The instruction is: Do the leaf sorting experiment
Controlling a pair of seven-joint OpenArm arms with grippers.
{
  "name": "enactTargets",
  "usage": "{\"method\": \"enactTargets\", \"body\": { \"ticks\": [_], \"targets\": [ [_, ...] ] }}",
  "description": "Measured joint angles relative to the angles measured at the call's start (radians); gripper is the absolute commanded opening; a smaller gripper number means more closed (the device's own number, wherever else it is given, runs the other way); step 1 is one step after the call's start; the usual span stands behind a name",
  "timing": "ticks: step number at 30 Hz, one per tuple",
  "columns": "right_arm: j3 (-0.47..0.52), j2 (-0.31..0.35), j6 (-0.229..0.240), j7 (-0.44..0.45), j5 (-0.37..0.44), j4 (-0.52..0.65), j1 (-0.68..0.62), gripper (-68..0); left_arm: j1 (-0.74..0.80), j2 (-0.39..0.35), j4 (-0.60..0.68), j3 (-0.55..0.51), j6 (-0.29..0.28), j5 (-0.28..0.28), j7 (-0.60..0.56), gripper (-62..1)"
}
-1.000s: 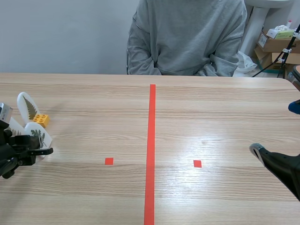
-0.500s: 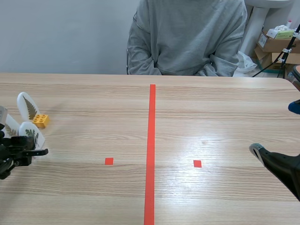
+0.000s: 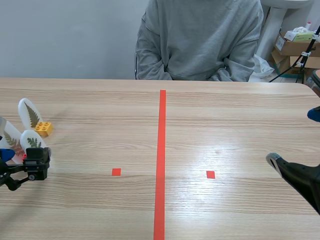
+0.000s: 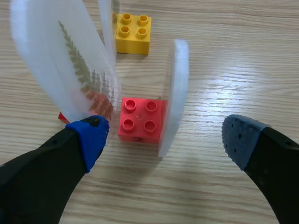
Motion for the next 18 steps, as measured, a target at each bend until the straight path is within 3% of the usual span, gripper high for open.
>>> {"method": "enactTargets", "body": {
  "ticks": [6,9,15,18],
  "targets": [
    [0.000,0.000,0.000,-0.001,0.000,0.000,0.000,0.4,0.142,0.000,0.237,0.000,-0.024,-0.019,-0.015,-5.2],
    [0.000,0.000,0.000,-0.016,0.000,0.000,0.000,0.4,0.250,0.000,0.386,0.000,-0.098,-0.067,-0.029,-5.2],
    [0.000,0.000,0.000,-0.015,0.001,0.000,0.000,0.4,0.500,-0.003,0.642,0.000,-0.213,-0.066,-0.060,-5.1],
    [0.000,0.000,0.002,-0.010,0.012,0.000,0.000,0.4,0.598,-0.003,0.748,0.000,-0.283,-0.111,-0.060,-1.9]
  ]
}}
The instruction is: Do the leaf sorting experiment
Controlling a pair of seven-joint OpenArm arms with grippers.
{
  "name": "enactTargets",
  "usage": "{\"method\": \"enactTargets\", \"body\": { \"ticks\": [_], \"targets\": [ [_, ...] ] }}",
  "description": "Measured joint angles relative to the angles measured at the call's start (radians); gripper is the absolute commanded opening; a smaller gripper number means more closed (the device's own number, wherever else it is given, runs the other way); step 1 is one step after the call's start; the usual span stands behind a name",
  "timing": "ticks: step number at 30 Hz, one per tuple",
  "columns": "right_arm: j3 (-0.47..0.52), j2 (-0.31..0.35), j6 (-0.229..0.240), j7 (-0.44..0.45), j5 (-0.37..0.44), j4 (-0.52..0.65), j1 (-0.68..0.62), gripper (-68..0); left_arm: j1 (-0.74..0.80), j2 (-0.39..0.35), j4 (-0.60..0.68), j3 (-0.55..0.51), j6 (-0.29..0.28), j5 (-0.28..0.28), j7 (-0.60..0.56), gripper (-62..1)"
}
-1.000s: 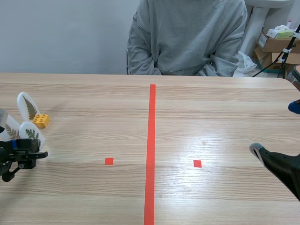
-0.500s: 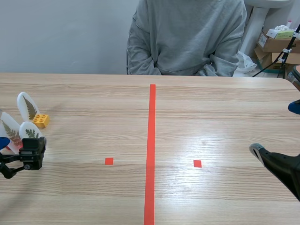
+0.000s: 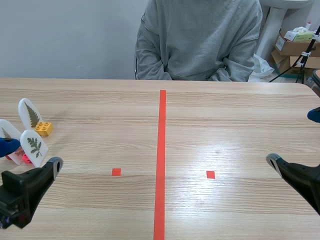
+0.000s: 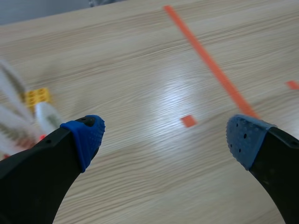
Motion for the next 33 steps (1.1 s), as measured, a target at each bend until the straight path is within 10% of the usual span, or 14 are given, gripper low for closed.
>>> {"method": "enactTargets", "body": {
  "ticks": [17,33],
  "targets": [
    [0.000,-0.100,0.183,0.052,0.008,0.000,-0.059,0.4,0.171,-0.105,0.269,0.000,-0.153,-0.189,0.131,-1.5],
    [0.000,-0.100,0.181,0.048,0.008,0.000,-0.058,0.4,0.168,-0.105,0.284,0.000,-0.154,-0.205,0.150,-1.5]
  ]
}}
